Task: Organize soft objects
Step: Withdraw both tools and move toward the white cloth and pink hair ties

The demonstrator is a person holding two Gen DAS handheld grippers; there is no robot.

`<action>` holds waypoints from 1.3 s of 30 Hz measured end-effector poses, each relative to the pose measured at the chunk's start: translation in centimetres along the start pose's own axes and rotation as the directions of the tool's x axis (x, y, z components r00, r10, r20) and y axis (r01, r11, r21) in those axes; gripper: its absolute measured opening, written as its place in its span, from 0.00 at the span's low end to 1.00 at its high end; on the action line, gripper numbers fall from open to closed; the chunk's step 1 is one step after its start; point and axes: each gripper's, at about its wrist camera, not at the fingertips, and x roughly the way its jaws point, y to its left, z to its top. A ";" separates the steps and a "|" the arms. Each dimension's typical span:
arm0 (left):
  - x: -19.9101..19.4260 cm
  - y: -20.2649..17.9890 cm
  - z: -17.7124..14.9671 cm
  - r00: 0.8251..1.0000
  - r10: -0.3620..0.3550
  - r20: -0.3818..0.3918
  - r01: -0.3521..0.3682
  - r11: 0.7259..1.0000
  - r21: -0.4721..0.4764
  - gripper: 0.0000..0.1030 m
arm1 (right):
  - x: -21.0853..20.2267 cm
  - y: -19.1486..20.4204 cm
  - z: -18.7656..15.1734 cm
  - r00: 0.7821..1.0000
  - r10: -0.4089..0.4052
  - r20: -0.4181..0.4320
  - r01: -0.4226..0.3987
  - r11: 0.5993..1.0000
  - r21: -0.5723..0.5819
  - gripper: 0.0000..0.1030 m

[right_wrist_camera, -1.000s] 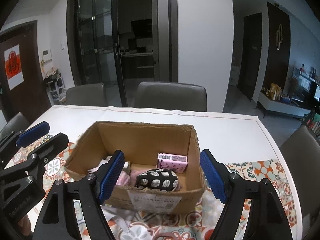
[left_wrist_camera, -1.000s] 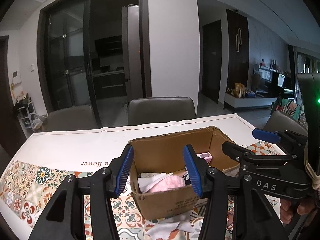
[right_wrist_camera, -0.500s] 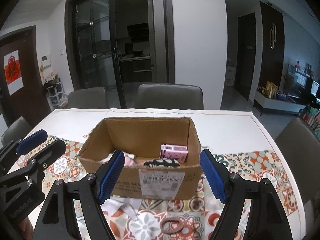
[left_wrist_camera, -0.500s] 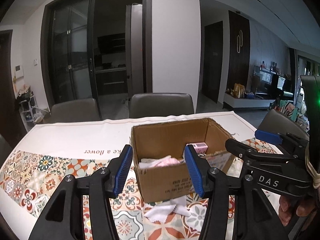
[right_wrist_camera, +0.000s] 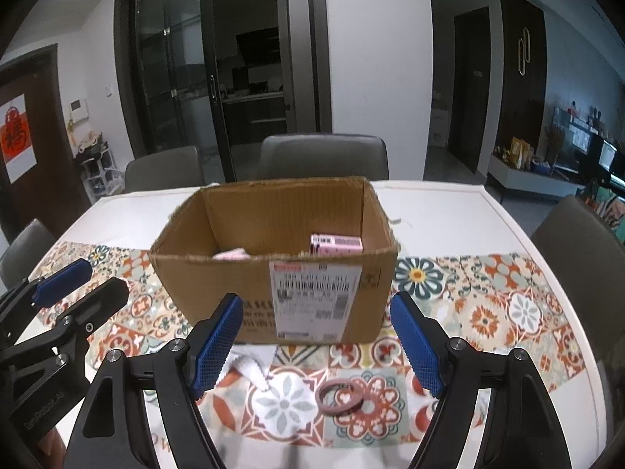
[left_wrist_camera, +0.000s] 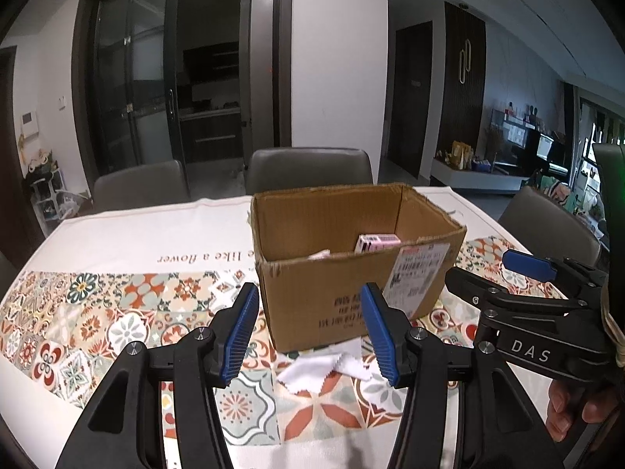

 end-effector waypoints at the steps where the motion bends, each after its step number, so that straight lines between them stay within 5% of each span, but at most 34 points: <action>1: 0.2 -0.1 -0.2 1.000 -0.002 -0.007 0.002 1.000 0.003 0.52 | 0.1 0.0 -0.3 1.000 -0.004 -0.007 0.004 1.000 0.002 0.77; 26: 4.6 0.1 -4.9 0.990 -0.015 -0.139 0.020 0.999 0.038 0.70 | 3.4 -0.1 -6.2 0.987 -0.083 -0.138 0.087 0.996 0.025 0.80; 39: 8.3 -0.3 -6.5 0.980 -0.007 -0.197 0.013 0.999 0.029 0.71 | 6.2 -0.9 -8.7 0.975 -0.109 -0.191 0.119 0.992 0.042 0.82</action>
